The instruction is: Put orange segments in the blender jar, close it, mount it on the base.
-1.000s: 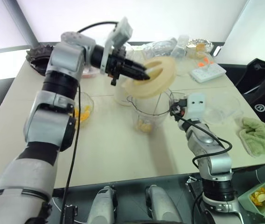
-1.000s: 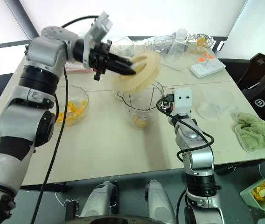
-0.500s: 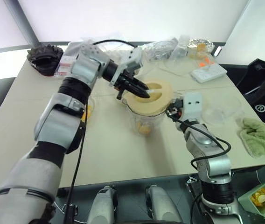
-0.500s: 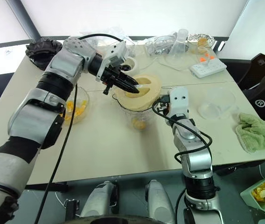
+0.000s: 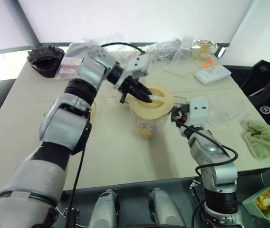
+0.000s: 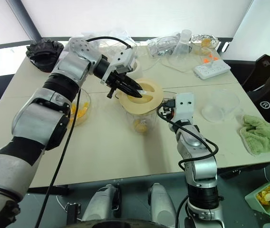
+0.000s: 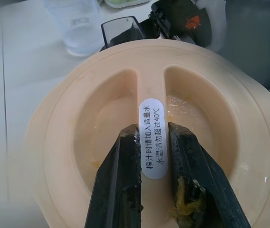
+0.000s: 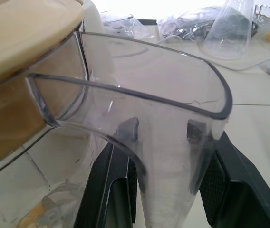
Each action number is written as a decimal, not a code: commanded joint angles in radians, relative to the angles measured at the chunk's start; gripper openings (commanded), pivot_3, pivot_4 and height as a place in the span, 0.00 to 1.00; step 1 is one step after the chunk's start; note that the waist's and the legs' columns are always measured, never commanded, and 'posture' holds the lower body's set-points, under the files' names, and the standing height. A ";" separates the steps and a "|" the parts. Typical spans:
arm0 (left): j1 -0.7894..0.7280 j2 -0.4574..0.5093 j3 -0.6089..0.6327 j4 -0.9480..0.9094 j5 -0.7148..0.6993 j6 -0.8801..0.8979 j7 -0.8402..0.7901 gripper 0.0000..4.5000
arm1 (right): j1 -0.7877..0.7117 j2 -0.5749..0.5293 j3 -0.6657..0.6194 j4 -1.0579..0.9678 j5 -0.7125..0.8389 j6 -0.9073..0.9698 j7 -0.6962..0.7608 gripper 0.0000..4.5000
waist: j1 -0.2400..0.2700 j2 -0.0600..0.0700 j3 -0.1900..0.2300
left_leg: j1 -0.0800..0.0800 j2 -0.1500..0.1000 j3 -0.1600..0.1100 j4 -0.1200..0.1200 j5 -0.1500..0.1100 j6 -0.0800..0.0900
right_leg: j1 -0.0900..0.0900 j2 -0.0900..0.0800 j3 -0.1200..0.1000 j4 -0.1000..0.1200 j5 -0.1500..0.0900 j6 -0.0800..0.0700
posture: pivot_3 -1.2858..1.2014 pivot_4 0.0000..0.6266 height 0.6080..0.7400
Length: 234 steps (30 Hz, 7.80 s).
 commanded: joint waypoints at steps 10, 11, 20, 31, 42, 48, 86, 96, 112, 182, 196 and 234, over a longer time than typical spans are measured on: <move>0.122 0.018 -0.099 -0.116 0.135 0.156 0.107 0.06 | -0.044 0.018 0.030 -0.126 0.077 -0.042 0.069 0.29 | -0.003 0.000 -0.001 | 0.001 0.000 0.000 0.000 0.000 0.000 | 0.001 0.000 0.000 0.000 0.000 0.000 | 0.52 0.24 1.00; 0.137 0.021 -0.101 -0.148 0.139 0.196 0.124 0.06 | -0.045 0.018 0.030 -0.124 0.076 -0.044 0.069 0.29 | -0.003 0.000 -0.001 | 0.001 0.000 0.000 0.000 0.000 0.000 | 0.001 0.000 0.000 0.000 0.000 0.000 | 0.52 0.24 1.00; 0.250 0.065 -0.123 -0.409 0.168 0.501 0.260 0.06 | -0.049 0.019 0.033 -0.107 0.066 -0.060 0.067 0.29 | -0.003 0.000 -0.002 | 0.009 0.000 0.000 0.000 0.000 0.000 | 0.009 0.000 0.000 0.000 -0.002 -0.003 | 0.52 0.24 1.00; 0.308 0.098 -0.130 -0.547 0.166 0.707 0.373 0.06 | -0.039 0.017 0.040 -0.094 0.054 -0.080 0.065 0.29 | -0.004 0.001 -0.003 | 0.016 0.000 0.000 0.000 0.000 0.000 | 0.015 0.000 0.001 0.001 -0.002 -0.004 | 0.52 0.24 1.00; 0.386 0.138 -0.094 -0.704 0.116 0.666 0.376 0.17 | -0.048 0.002 0.032 -0.077 0.054 -0.081 0.085 0.29 | -0.005 0.002 -0.004 | 0.017 0.001 0.000 -0.001 0.000 0.000 | 0.015 -0.001 0.001 0.000 -0.003 -0.005 | 0.52 0.24 1.00; 0.447 0.143 0.022 -0.787 0.012 0.496 0.424 0.60 | -0.060 -0.014 0.029 -0.065 0.053 -0.081 0.100 0.29 | -0.009 0.002 -0.005 | 0.017 0.001 0.000 -0.002 0.000 0.000 | 0.014 0.000 0.003 0.000 -0.003 -0.005 | 0.52 0.24 1.00; 0.848 0.228 0.627 -1.160 -0.701 0.904 0.800 0.60 | -0.519 -0.225 -0.212 0.262 0.088 -0.072 0.112 0.29 | -0.005 0.002 -0.001 | 0.008 0.001 0.003 -0.003 0.000 -0.001 | 0.004 -0.004 0.003 -0.001 -0.002 -0.005 | 0.52 0.24 1.00; 1.018 0.117 0.589 -1.335 -0.740 0.874 0.929 0.60 | -1.184 -0.230 -0.194 1.048 0.044 -0.334 0.084 0.29 | -0.012 0.003 0.001 | 0.008 0.001 0.006 -0.008 0.000 -0.001 | 0.001 -0.004 0.004 -0.001 -0.001 -0.003 | 0.52 0.24 1.00; 1.215 0.132 0.585 -1.511 -0.823 0.885 1.032 0.60 | -1.342 -0.035 -0.187 1.636 0.013 -0.755 0.101 0.29 | -0.007 0.003 0.001 | -0.001 -0.003 0.005 -0.017 0.007 -0.013 | -0.009 -0.014 0.001 -0.003 0.000 -0.003 | 0.52 0.24 1.00; 1.215 0.125 0.405 -1.496 -0.803 0.814 1.101 0.62 | -1.098 -0.033 -0.079 1.447 -0.122 -0.566 -0.231 0.47 | 0.020 0.001 0.000 | 0.013 -0.004 0.000 -0.017 0.008 -0.014 | 0.008 -0.016 -0.003 -0.004 -0.003 -0.009 | 0.52 0.24 1.00; 1.201 0.124 0.386 -1.469 -0.792 0.808 1.083 0.62 | -0.993 -0.031 -0.086 1.227 -0.107 -0.470 -0.211 0.99 | -0.005 0.003 0.001 | 0.006 -0.003 0.002 -0.020 0.008 -0.014 | 0.000 -0.012 -0.003 -0.004 -0.003 -0.008 | 0.52 0.24 1.00; 1.193 0.122 0.374 -1.449 -0.781 0.811 1.070 0.62 | -0.884 0.029 -0.111 0.834 -0.038 -0.187 -0.202 0.48 | -0.006 0.003 0.001 | 0.003 -0.003 0.002 -0.018 0.008 -0.013 | -0.001 -0.011 -0.004 -0.005 -0.003 -0.008 | 0.52 0.24 1.00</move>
